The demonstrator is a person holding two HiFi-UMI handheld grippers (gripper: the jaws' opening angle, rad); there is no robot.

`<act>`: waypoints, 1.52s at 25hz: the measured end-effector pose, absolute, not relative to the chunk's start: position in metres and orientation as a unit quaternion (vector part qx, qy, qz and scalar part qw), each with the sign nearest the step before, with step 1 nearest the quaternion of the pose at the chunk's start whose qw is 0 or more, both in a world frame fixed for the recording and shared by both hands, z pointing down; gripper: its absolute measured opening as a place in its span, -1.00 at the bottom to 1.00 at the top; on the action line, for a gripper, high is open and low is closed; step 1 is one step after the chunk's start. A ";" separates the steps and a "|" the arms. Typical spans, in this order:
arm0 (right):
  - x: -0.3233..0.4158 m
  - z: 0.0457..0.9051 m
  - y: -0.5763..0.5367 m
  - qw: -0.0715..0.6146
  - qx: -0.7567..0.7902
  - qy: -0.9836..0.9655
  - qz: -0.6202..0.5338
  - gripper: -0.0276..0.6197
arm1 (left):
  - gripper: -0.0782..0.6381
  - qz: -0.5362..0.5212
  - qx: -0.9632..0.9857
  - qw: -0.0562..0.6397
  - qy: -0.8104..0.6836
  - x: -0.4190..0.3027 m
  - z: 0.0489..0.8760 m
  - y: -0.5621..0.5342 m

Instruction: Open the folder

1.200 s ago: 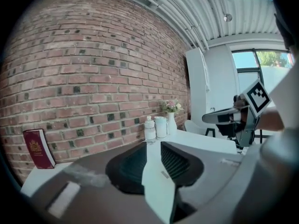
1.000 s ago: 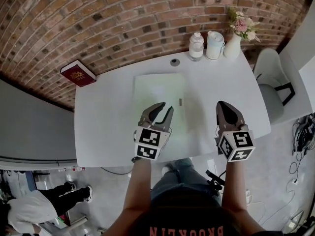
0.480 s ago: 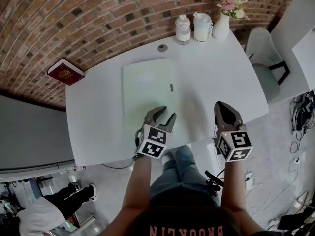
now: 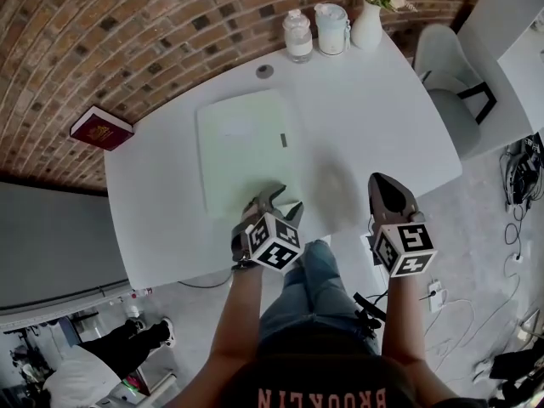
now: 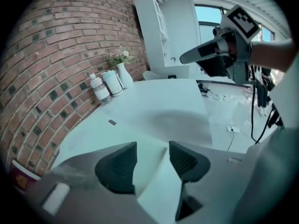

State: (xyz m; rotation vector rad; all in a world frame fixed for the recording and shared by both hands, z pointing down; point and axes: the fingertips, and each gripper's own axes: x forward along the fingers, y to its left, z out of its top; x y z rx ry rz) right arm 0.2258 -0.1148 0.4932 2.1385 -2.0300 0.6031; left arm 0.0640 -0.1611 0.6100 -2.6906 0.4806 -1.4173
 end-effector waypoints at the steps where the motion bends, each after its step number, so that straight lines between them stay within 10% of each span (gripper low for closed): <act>1: 0.227 0.494 -0.113 0.066 0.710 -0.672 0.201 -0.92 | -0.15 -0.472 -0.867 0.043 0.153 0.063 0.614 -0.161; 24: 0.231 0.472 -0.130 0.046 0.710 -0.678 0.185 -0.92 | -0.60 -0.469 -0.881 0.038 0.055 0.066 0.608 -0.147; 38: 0.207 0.450 -0.148 0.048 0.694 -0.699 0.164 -0.92 | -0.70 -0.315 -0.931 -0.157 0.100 0.062 0.562 -0.162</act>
